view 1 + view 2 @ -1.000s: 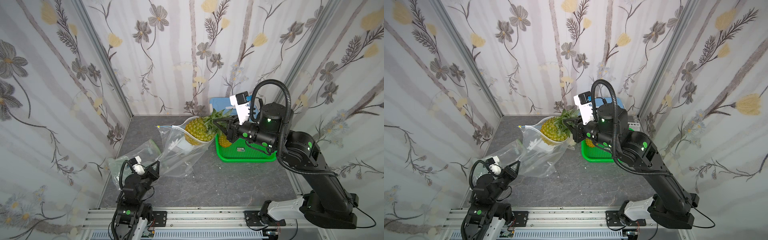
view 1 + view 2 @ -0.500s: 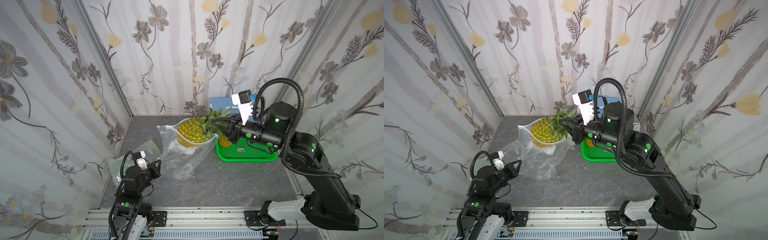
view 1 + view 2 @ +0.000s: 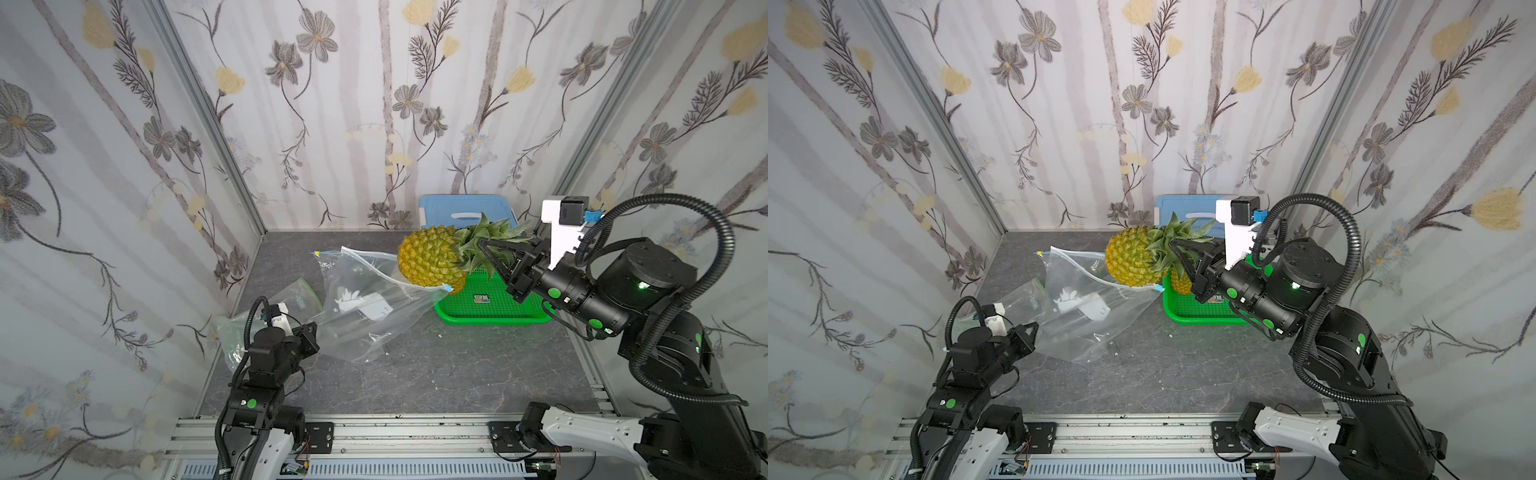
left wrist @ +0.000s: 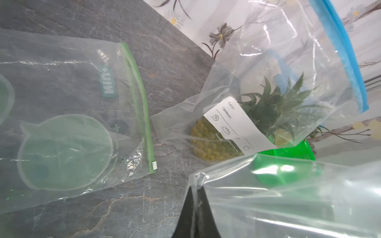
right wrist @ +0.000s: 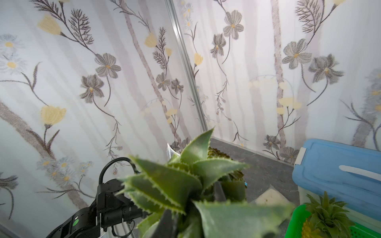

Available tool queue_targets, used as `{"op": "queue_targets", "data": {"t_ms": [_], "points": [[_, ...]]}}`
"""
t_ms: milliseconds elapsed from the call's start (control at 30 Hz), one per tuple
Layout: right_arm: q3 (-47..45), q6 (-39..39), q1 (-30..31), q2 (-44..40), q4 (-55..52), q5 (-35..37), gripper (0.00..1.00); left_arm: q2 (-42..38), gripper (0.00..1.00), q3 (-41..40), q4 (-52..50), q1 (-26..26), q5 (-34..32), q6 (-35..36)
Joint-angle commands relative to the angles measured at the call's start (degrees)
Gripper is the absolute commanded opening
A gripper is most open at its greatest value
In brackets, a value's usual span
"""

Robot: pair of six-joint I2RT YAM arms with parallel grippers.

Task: Open the zip-top bag and take out the pineapple
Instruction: Pick up the pineapple from the zipper food storage bag, then place the zipper food storage bag at the center of the board.

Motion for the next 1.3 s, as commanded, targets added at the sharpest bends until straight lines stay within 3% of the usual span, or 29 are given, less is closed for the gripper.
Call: {"op": "queue_targets", "data": {"t_ms": [0,133,300,533,733,967,1000,1167,1267], "points": [[-0.1,-0.2,-0.1,-0.1,15.0,3.9,0.00,0.3,0.00,1.5,-2.6,0.1,-2.6,1.0],[1.8,-1.5,-0.1,1.4,11.8,11.5,0.00,-0.2,0.00,5.3,-6.9,0.1,-7.1,0.8],[0.8,-4.5,-0.1,2.8,8.1,24.3,0.00,0.8,0.00,10.2,-7.8,0.1,-7.5,-1.2],[-2.5,-5.2,-1.6,6.2,3.4,36.0,0.00,10.4,0.00,11.9,-4.7,0.1,-7.2,-0.6],[-5.6,-1.9,-9.0,8.0,-1.1,36.1,0.00,12.4,0.00,8.8,-3.4,0.1,-10.8,-1.7],[-12.6,0.3,-20.9,10.0,-0.2,27.9,0.00,16.0,0.00,8.6,-4.4,0.1,-11.8,-1.0],[-13.6,0.2,-22.2,10.3,0.6,26.8,0.00,16.5,0.02,8.1,-4.2,0.1,-12.0,-1.1],[-17.0,0.1,-29.5,13.3,3.4,20.7,0.00,16.6,0.35,6.3,-3.9,0.1,-14.2,-2.0],[-18.5,-0.2,-32.7,15.2,5.6,17.3,0.00,15.7,0.44,6.6,-3.8,0.1,-14.7,-1.7]]}}
